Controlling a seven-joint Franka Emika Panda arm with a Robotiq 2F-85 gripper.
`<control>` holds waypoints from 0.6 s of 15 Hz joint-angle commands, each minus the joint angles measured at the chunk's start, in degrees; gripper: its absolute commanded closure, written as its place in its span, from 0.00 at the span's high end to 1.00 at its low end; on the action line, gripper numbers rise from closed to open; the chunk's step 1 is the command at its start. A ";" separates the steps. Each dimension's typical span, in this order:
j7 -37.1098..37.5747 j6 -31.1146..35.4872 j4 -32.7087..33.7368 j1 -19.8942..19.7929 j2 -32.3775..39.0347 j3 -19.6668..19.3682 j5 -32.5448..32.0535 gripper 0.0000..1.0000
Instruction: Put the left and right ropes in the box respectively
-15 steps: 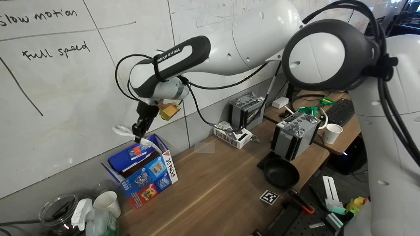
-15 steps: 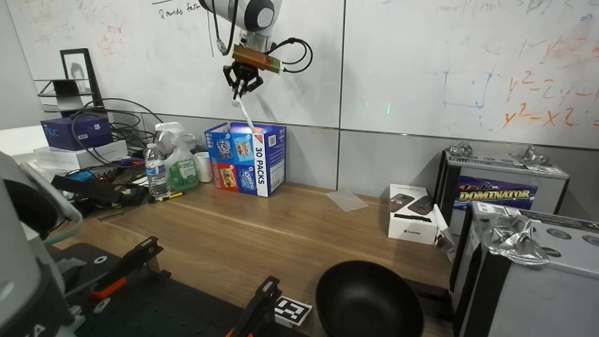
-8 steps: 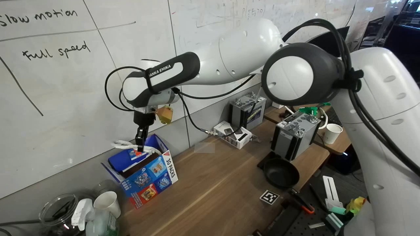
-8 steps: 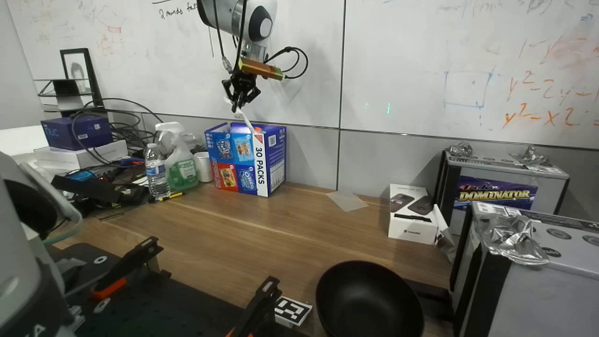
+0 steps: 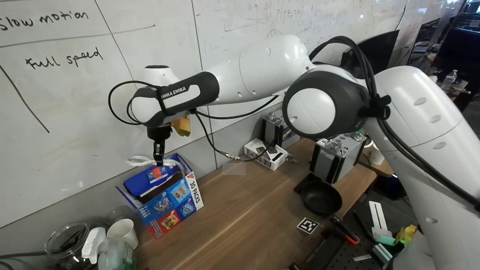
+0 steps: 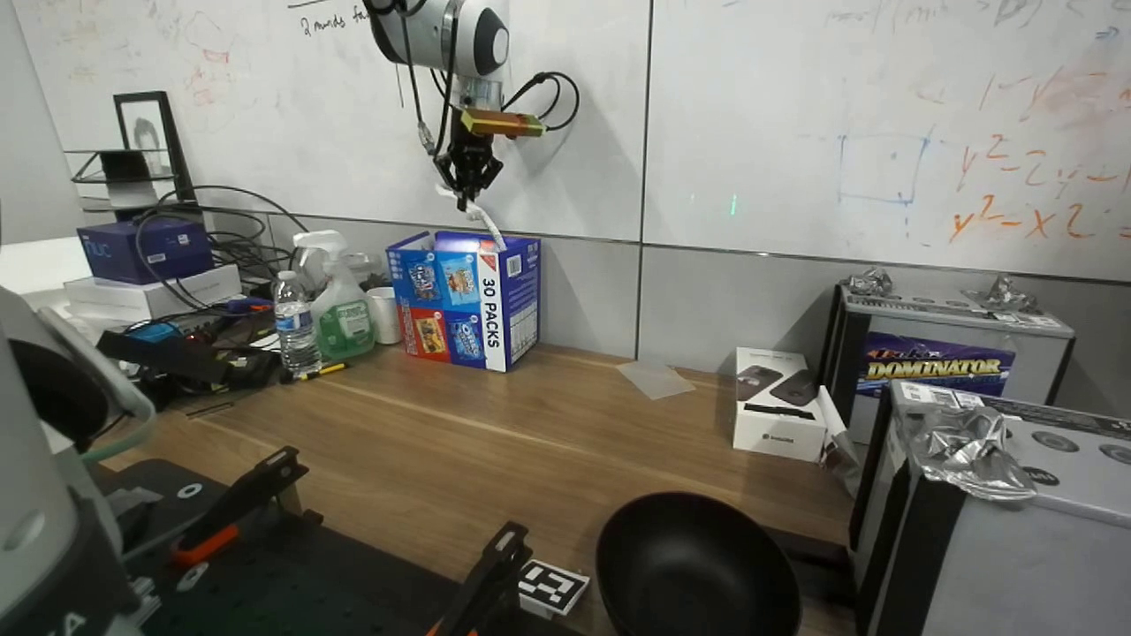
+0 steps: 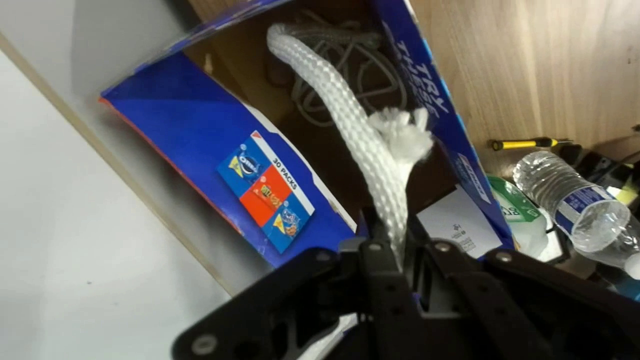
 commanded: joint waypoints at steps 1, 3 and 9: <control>-0.06 -1.68 6.95 2.05 3.92 -2.01 -2.67 0.10; 0.41 -2.98 8.55 2.29 4.91 -2.62 -3.23 0.37; 0.44 -6.29 11.22 2.25 7.17 -3.11 -3.54 0.74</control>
